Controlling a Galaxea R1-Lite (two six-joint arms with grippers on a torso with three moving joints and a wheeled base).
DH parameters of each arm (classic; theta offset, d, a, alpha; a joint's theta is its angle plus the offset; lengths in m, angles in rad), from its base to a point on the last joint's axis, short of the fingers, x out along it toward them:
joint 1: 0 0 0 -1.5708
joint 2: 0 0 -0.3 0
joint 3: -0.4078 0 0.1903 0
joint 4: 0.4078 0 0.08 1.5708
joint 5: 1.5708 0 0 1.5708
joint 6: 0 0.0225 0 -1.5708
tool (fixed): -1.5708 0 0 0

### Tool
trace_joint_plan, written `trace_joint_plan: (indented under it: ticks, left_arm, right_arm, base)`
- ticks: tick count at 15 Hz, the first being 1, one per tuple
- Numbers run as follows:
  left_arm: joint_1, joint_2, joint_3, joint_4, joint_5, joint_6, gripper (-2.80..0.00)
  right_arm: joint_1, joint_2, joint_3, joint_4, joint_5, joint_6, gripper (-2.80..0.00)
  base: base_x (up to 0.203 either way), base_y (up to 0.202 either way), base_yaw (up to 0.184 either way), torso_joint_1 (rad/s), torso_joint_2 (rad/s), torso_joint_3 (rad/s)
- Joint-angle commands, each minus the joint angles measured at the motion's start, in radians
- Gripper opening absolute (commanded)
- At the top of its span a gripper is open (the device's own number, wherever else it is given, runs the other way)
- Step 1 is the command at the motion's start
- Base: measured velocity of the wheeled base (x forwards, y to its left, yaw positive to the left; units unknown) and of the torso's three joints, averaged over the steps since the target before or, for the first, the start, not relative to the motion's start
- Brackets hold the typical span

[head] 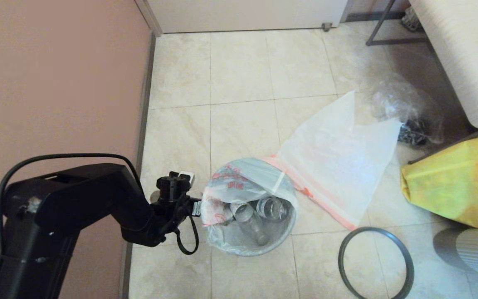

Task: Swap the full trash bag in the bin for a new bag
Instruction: Place the trash bag on the floor

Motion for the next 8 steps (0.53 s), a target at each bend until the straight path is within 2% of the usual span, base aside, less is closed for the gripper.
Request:
trace_joint_plan:
  ticks: [1,2,5,8]
  left_arm:
    - [-0.028,-0.044,0.009,0.022,0.068,0.017,0.00]
    - [-0.039,-0.049,0.008,0.032,0.100,0.029,0.00]
    - [-0.067,-0.074,0.020,0.037,0.138,0.033,0.00]
    - [-0.075,-0.077,0.030,0.038,0.203,0.103,0.00]
  right_arm:
    - [0.000,0.001,0.000,0.000,0.000,0.000,-2.80]
    - [0.000,0.001,0.000,0.002,0.000,0.000,-2.80]
    - [0.000,0.001,0.000,0.000,0.000,0.000,-2.80]
    - [0.000,0.001,0.000,0.000,0.000,0.000,-2.80]
  base:
    - [0.000,0.000,0.000,0.000,0.00,0.000]
    - [0.000,0.000,0.000,0.000,0.00,0.000]
    - [0.000,0.000,0.000,0.000,0.00,0.000]
    - [0.000,0.000,0.000,0.000,0.00,0.000]
